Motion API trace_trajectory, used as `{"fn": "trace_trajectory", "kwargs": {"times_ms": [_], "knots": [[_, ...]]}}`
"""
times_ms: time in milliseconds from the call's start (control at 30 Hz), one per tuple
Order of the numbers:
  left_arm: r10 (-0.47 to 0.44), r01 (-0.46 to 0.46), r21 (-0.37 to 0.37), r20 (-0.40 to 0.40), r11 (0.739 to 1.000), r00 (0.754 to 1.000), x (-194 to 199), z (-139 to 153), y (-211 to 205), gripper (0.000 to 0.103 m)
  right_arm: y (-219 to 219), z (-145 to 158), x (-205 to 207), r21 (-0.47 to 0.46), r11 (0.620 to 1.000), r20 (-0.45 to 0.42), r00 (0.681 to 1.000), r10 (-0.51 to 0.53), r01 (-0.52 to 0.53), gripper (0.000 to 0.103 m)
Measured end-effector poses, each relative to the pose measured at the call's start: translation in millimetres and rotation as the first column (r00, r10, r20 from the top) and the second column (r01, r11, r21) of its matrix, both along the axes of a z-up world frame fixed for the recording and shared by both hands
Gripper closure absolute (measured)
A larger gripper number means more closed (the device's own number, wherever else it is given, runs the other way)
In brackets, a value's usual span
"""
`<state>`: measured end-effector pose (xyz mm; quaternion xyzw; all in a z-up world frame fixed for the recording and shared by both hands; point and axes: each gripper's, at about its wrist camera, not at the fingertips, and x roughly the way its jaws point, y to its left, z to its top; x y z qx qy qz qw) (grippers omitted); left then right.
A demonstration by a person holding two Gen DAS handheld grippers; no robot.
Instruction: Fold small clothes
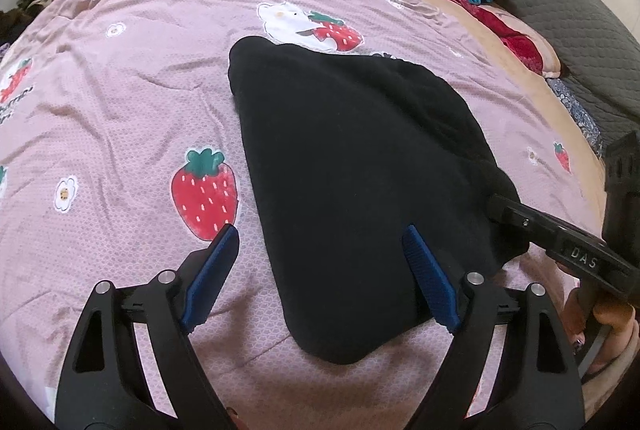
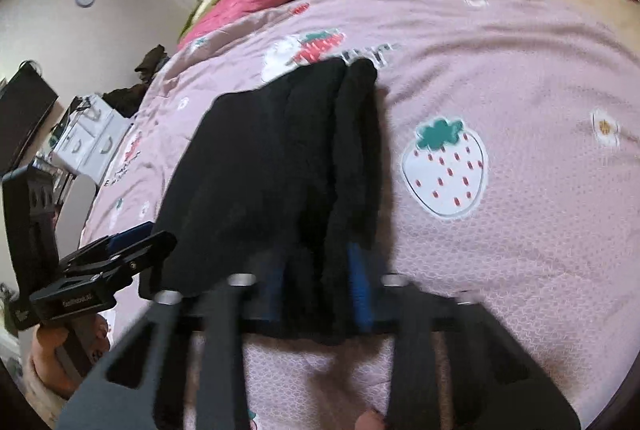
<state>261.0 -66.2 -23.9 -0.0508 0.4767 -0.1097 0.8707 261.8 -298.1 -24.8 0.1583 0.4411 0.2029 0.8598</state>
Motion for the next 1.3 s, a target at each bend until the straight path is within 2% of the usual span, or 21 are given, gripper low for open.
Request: {"fn": "trace_trajectory", "kwargs": {"times_ms": [100, 200, 367, 433, 500, 600, 700, 800, 1067, 1300], "knots": [[-0.002, 0.002, 0.005, 0.012, 1.0, 1.0, -2.7, 3.4, -1.5, 0.026, 2.0, 8.8, -4.9, -0.049, 0.999, 0.039, 0.999, 0.008, -0.006, 0.088], [-0.01, 0.01, 0.0, 0.012, 1.0, 1.0, -5.4, 3.2, -3.0, 0.026, 5.5, -2.1, -4.7, -0.104, 0.995, 0.004, 1.0, -0.001, 0.002, 0.086], [-0.01, 0.01, 0.01, 0.014, 1.0, 1.0, -9.9, 3.8, -2.4, 0.026, 5.0, 0.2, -15.1, -0.133, 0.99, 0.017, 0.999, -0.044, 0.046, 0.066], [-0.009, 0.009, 0.012, 0.023, 1.0, 1.0, -12.8, 8.1, -1.0, 0.026, 0.3, 10.2, -25.6, -0.149, 0.985, 0.055, 0.995, -0.081, 0.088, 0.044], [-0.01, 0.009, 0.01, 0.031, 1.0, 0.999, -15.4, 12.7, -0.1, 0.026, -5.8, 18.5, -35.2, -0.133, 0.984, 0.084, 0.991, -0.105, 0.115, 0.035], [-0.013, 0.013, 0.016, 0.047, 1.0, 0.999, -21.7, 19.6, 0.0, 0.025, -14.3, 36.7, -54.6, -0.127, 0.975, 0.155, 0.975, -0.16, 0.18, 0.014], [-0.017, 0.016, 0.019, 0.072, 1.0, 0.997, -30.5, 29.4, -1.1, 0.018, -19.1, 51.4, -69.2, -0.113, 0.972, 0.207, 0.961, -0.182, 0.208, 0.007], [-0.022, 0.018, 0.034, 0.111, 0.999, 0.994, -42.4, 41.7, -1.4, 0.009, -20.1, 65.6, -86.0, -0.112, 0.969, 0.262, 0.947, -0.185, 0.22, 0.005], [-0.025, 0.017, 0.044, 0.185, 0.999, 0.982, -81.9, 65.5, 7.0, 0.009, -3.2, 80.7, -127.6, -0.182, 0.957, 0.365, 0.919, -0.148, 0.226, 0.004], [-0.022, 0.013, 0.046, 0.213, 0.999, 0.977, -121.5, 60.2, 16.1, 0.009, 8.6, 68.9, -162.7, -0.186, 0.954, 0.373, 0.915, -0.153, 0.235, 0.004]]}}
